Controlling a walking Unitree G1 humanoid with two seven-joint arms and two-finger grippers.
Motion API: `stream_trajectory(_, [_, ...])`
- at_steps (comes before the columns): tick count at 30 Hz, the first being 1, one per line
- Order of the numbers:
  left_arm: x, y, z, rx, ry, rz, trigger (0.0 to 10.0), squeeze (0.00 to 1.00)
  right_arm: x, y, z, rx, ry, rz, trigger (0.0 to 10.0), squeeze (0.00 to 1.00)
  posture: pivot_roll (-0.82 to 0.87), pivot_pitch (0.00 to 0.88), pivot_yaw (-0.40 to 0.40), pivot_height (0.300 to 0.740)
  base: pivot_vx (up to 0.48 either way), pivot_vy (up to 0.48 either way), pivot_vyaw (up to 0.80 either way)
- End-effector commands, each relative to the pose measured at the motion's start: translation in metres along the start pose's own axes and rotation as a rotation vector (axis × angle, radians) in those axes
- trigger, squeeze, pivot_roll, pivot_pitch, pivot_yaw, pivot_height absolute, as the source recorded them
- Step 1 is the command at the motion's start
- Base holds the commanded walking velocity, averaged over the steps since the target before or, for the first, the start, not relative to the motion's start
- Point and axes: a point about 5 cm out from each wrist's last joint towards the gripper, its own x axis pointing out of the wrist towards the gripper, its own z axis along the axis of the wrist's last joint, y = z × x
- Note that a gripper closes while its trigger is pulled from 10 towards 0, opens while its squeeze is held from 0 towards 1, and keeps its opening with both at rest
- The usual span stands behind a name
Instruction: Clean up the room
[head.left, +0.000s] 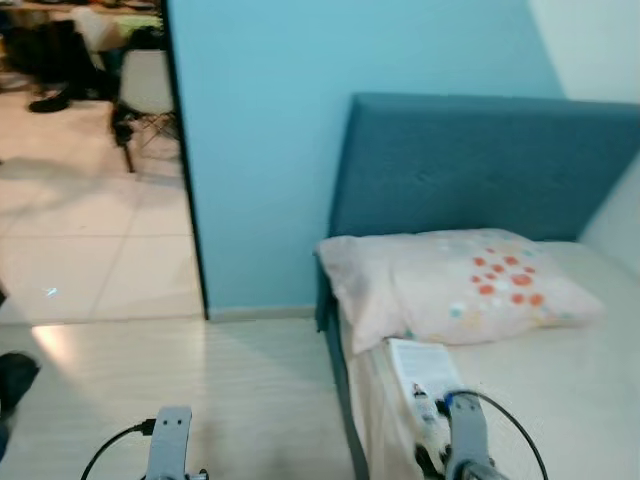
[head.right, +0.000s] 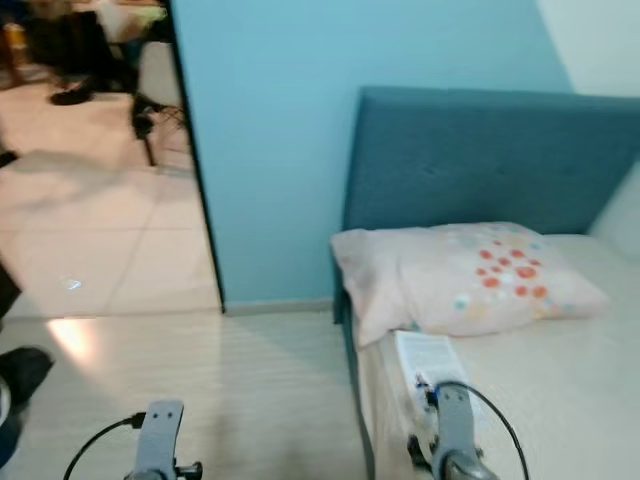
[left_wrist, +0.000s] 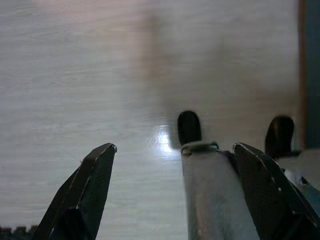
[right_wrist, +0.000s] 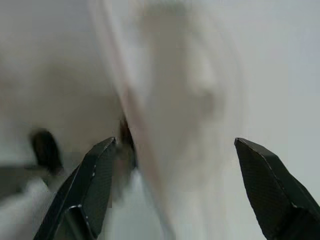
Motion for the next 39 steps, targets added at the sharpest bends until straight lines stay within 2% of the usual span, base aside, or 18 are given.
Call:
stream_trajectory(1, [-0.002, 0.008, -0.017, 0.0, 0.055, 0.021, 10.0, 0.0, 0.0, 0.004, -0.01, -0.023, 0.044, 0.0, 10.0, 0.0, 0.06, 0.0, -0.083, 0.724, -0.48, 0.0, 0.0])
stream_trajectory(3, [-0.003, 0.013, -0.024, 0.008, 0.074, 0.03, 10.0, 0.0, -0.003, 0.003, -0.034, -0.054, 0.121, -0.013, 10.0, 0.0, 0.07, 0.0, -0.088, 0.724, -0.48, 0.0, 0.0])
stream_trajectory(4, [-0.003, 0.013, -0.024, 0.008, 0.074, 0.03, 10.0, 0.0, -0.003, 0.003, -0.034, -0.054, 0.121, -0.013, 10.0, 0.0, 0.07, 0.0, -0.088, 0.724, -0.48, 0.0, 0.0])
stream_trajectory(7, [-0.004, 0.02, -0.031, 0.023, 0.091, 0.04, 10.0, 0.0, -0.008, 0.002, -0.058, -0.056, 0.186, -0.014, 10.0, 0.0, 0.07, 0.0, -0.09, 0.724, -0.32, 0.0, -0.77])
stream_trajectory(10, [-0.005, 0.021, -0.033, 0.034, 0.097, 0.037, 10.0, 0.0, -0.01, -0.001, -0.065, -0.048, 0.207, -0.03, 10.0, 0.0, 0.07, 0.0, -0.09, 0.724, 0.0, 0.0, -0.77])
stream_trajectory(14, [-0.005, 0.018, -0.033, 0.047, 0.092, 0.024, 10.0, 0.0, -0.012, -0.007, -0.07, -0.041, 0.219, -0.054, 10.0, 0.0, 0.07, 0.0, -0.091, 0.724, 0.0, 0.0, -0.76])
stream_trajectory(15, [-0.004, 0.013, -0.03, 0.068, 0.077, 0.004, 10.0, 0.0, -0.012, -0.012, -0.07, -0.04, 0.223, -0.073, 10.0, 0.0, 0.07, 0.0, -0.09, 0.724, 0.0, 0.0, -0.76])
stream_trajectory(19, [-0.004, 0.01, -0.028, 0.082, 0.069, -0.007, 10.0, 0.0, -0.012, -0.014, -0.069, -0.043, 0.224, -0.083, 10.0, 0.0, 0.07, 0.0, -0.09, 0.724, 0.0, 0.0, -0.76])
stream_trajectory(20, [-0.004, 0.007, -0.027, 0.112, 0.064, -0.025, 10.0, 0.0, -0.012, -0.016, -0.068, -0.045, 0.224, -0.09, 10.0, 0.0, 0.06, 0.0, -0.089, 0.724, 0.0, 0.0, -0.76])
stream_trajectory(24, [-0.004, -0.002, -0.025, 0.142, 0.044, -0.079, 10.0, 0.0, -0.012, -0.016, -0.068, -0.043, 0.224, -0.1, 10.0, 0.0, 0.05, 0.0, -0.085, 0.724, 0.0, 0.0, -0.76])
stream_trajectory(32, [-0.005, -0.006, -0.031, 0.161, 0.056, -0.085, 10.0, 0.0, -0.013, -0.015, -0.07, -0.043, 0.233, -0.107, 10.0, 0.0, 0.05, 0.0, -0.079, 0.724, 0.0, 0.0, -0.76])
stream_trajectory(39, [-0.009, 0.0, -0.048, 0.228, 0.09, -0.069, 10.0, 0.0, -0.015, -0.015, -0.079, -0.046, 0.272, -0.121, 10.0, 0.0, 0.04, 0.0, -0.074, 0.724, 0.0, 0.0, -0.75])
